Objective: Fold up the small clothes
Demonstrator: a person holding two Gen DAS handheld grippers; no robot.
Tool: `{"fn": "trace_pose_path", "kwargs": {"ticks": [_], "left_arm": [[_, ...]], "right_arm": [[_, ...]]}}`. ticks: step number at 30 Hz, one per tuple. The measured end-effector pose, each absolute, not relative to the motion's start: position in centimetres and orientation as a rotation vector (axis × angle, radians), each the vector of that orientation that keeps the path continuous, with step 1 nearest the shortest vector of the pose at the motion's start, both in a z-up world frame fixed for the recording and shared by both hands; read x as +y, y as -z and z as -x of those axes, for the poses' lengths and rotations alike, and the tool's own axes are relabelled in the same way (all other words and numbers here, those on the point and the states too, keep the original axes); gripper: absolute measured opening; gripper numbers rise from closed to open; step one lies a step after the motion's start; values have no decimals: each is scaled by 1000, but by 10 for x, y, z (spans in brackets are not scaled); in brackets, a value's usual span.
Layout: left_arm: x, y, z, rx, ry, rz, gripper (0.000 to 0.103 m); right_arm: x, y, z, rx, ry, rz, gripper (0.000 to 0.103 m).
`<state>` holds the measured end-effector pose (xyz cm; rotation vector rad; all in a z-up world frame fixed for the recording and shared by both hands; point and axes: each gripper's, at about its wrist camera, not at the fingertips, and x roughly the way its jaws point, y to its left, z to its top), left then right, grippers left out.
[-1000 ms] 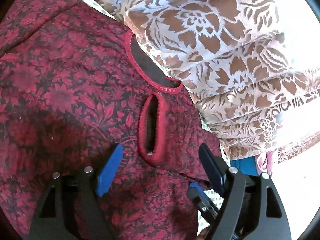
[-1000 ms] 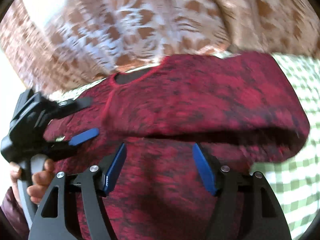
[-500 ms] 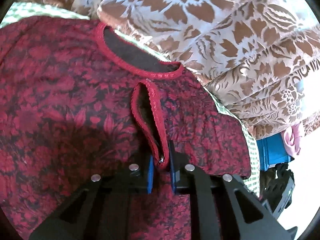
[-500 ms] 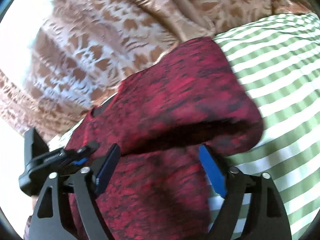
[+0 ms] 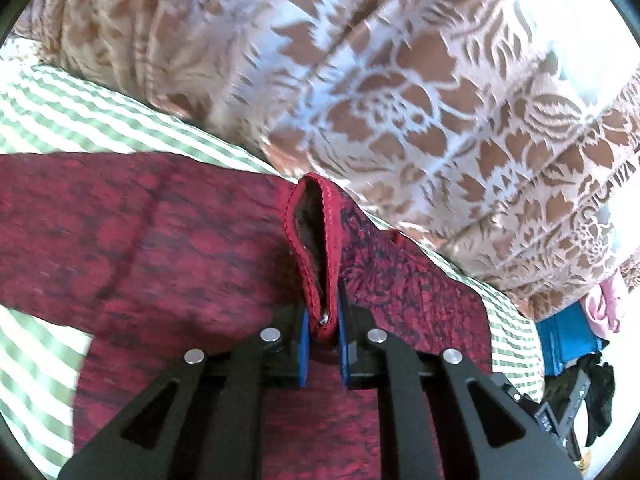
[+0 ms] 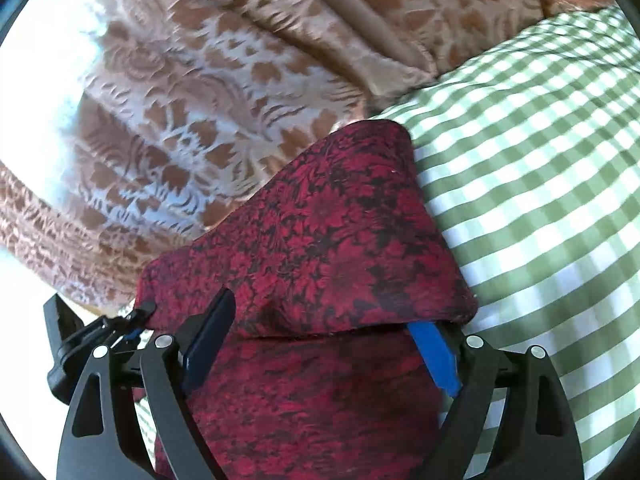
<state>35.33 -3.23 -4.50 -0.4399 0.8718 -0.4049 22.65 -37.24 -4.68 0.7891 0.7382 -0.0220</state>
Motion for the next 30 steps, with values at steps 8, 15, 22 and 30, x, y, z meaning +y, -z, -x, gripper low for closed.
{"fn": "trace_pose_path", "kwargs": {"ticks": [8,15,22,30], "left_arm": [[16,62,-352,886,293,433,10],[22,89,-347,929,279,401,10],[24,84,-335,918,291,391,10],[25,68,-329,909,281,344,11]], "right_arm": [[-347,48,-238,791,7,-738,89],[-346,56,-232,844,20,-721,89],[-323,27,-208,907,-123,-596,89],[-304,8,-247,858,-41,-432,89]]}}
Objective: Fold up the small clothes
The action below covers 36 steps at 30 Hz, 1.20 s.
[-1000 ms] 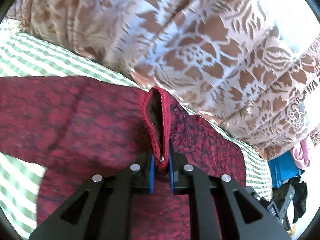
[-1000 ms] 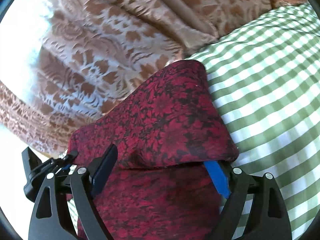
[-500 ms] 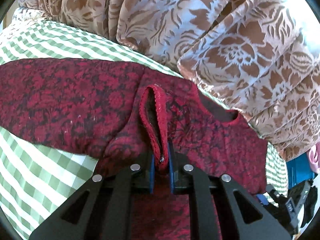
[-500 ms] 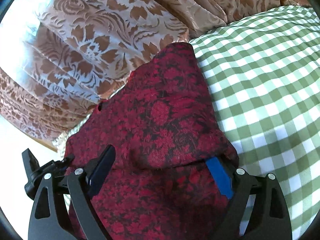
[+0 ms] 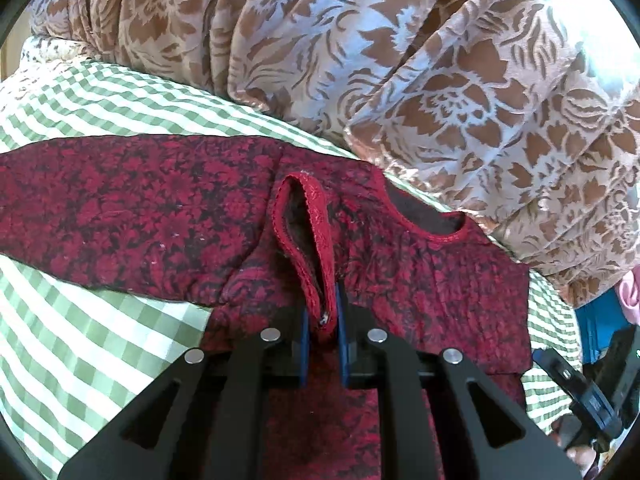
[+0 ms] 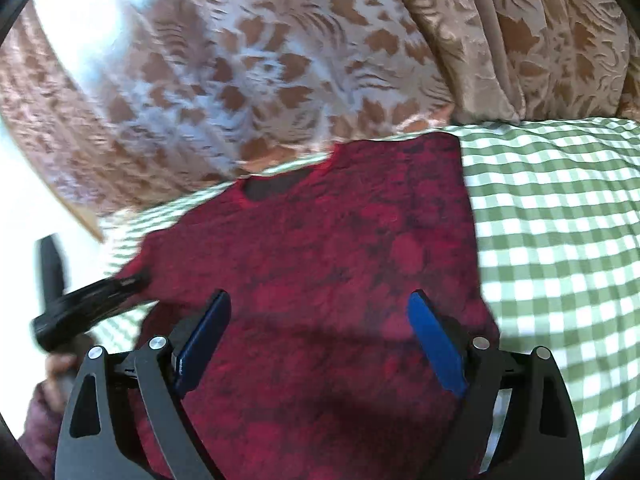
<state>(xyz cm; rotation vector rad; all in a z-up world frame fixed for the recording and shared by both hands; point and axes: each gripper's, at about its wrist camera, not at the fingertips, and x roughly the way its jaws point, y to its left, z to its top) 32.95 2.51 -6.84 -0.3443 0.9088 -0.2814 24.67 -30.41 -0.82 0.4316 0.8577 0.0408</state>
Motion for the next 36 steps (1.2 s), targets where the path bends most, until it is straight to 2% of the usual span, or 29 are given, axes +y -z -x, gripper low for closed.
{"fn": "trace_pose_path", "kwargs": {"ticks": [9,14,17,18,21,22,25,29,32,33,36], "left_arm": [[23,101,-347,954,191,298,18],[22,95,-339,923,163,274,25],[25,86,-331,889,114,228,36],[27,84,-328,878,80,213,52],[42,78,-319,845,37,221,59],[51,78,-317,852,33,249,66],[83,78,-306,828,11,347,74],[151,88,-292,798,1,613,75],[198,101,-287,808,-31,722,63],[213,106,-286,813,-45,757,53],[259,121,-278,805,-126,852,49]], "right_arm": [[-298,54,-278,951,88,-310,89],[-290,61,-281,951,111,-266,98],[-282,65,-284,956,116,-229,100],[-281,66,-284,955,123,-221,100],[-278,66,-286,953,133,-206,100],[-277,66,-285,946,136,-199,100],[-275,66,-283,932,142,-185,100],[-275,66,-282,922,140,-183,100],[-274,66,-281,918,144,-174,100],[-274,66,-281,916,144,-173,100],[-274,65,-280,916,144,-169,100]]}}
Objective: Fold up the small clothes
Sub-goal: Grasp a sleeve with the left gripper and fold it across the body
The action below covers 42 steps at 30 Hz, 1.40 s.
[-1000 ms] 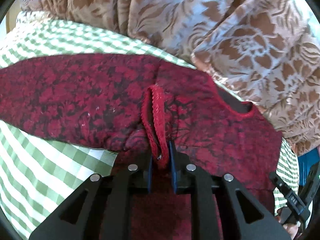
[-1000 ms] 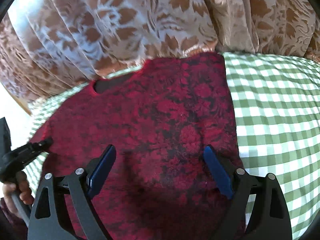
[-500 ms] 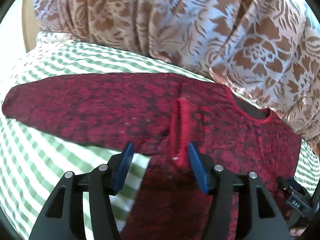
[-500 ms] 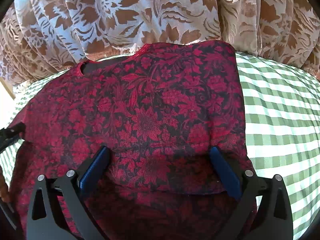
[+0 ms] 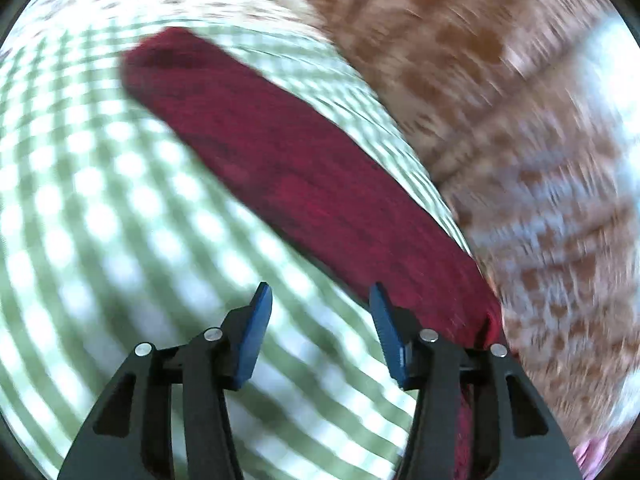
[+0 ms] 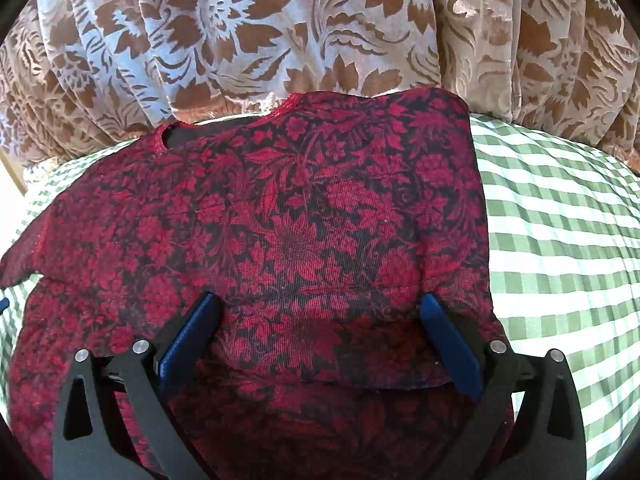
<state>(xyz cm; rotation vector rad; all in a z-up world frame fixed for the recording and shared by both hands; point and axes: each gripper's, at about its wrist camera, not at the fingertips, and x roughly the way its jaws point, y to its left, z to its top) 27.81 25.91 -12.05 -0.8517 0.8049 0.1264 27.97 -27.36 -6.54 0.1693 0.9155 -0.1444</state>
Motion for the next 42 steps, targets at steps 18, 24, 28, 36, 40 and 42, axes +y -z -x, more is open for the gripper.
{"fn": "trace_pose_path", "kwargs": {"ticks": [18,24,28,36,40,42], "left_arm": [[372,158,-317,753,-290,1089,13],[340,111,-319,709,-252,898,10],[293,69,-314,654,-144,755,10],[163,24,-310,627,88,490,10],[93,35,-316,697,180,378,11],[68,45,-317,730,204,335,11]], "right_arm": [[-272,66,-280,912,150,-157,100],[-272,66,-280,912,152,-152,100],[-272,66,-281,912,153,-150,100],[-272,66,-281,909,151,-151,100],[-274,66,-280,906,145,-161,100],[-274,66,-280,905,144,-163,100]]}}
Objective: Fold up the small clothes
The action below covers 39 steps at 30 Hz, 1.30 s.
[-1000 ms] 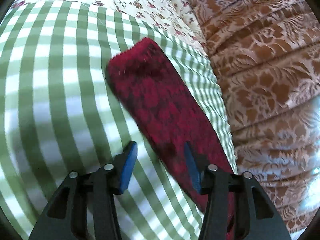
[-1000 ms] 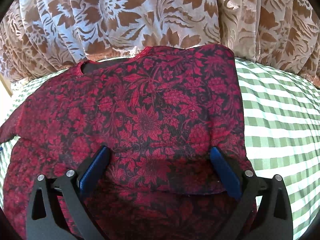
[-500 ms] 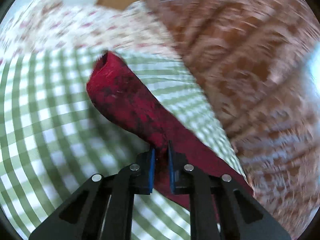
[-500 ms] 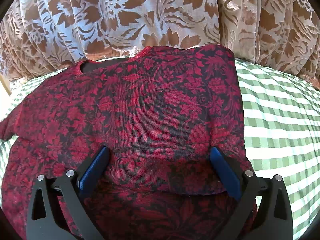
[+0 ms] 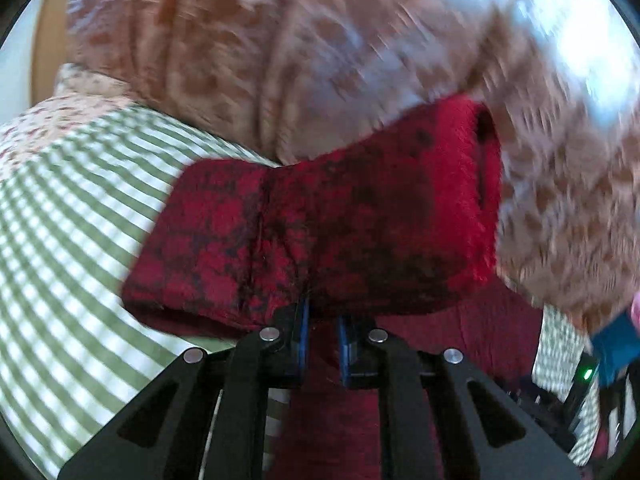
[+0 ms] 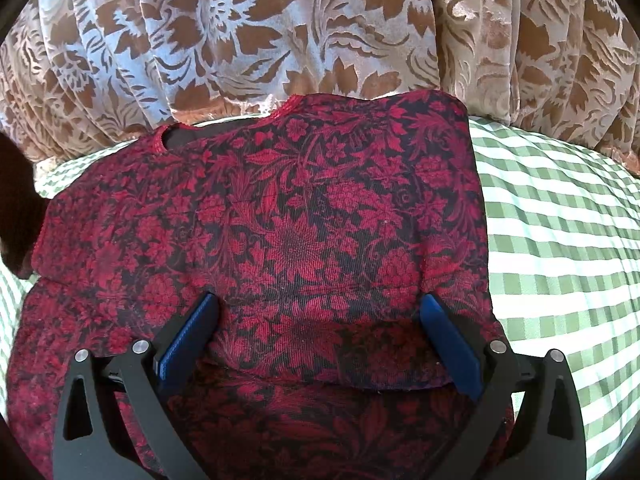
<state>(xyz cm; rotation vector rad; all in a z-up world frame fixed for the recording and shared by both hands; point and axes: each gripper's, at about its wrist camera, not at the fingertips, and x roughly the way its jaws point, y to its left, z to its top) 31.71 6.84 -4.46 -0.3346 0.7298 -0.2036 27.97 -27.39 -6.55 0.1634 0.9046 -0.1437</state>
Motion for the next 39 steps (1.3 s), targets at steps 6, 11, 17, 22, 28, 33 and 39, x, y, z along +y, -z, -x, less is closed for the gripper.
{"fn": "trace_pose_path", "kwargs": {"ticks": [6,11,17,22,28,33,39], "left_arm": [[18,71,-326,806,181,188,16],[12,71,-328,801,186,187,31],[14,69,-313,769,226,193,61],[27,78,-293,759,226,250,63],[49,97,-291,806,210,341,42],[77,119,-313,891,127,518,22],[84,130,-323,920,98,591,23]], "right_arm": [[-275,65,-280,904,142,-172,100],[-273,60,-280,911,128,-183,100],[-256,35,-280,858,-45,-331,100],[-218,30,-297,873,-330,-542,99],[-163,50,-339,963,-434,-668,84],[-133,53,-367,995,-390,-577,38],[-137,12,-352,890,-374,-460,12]]}}
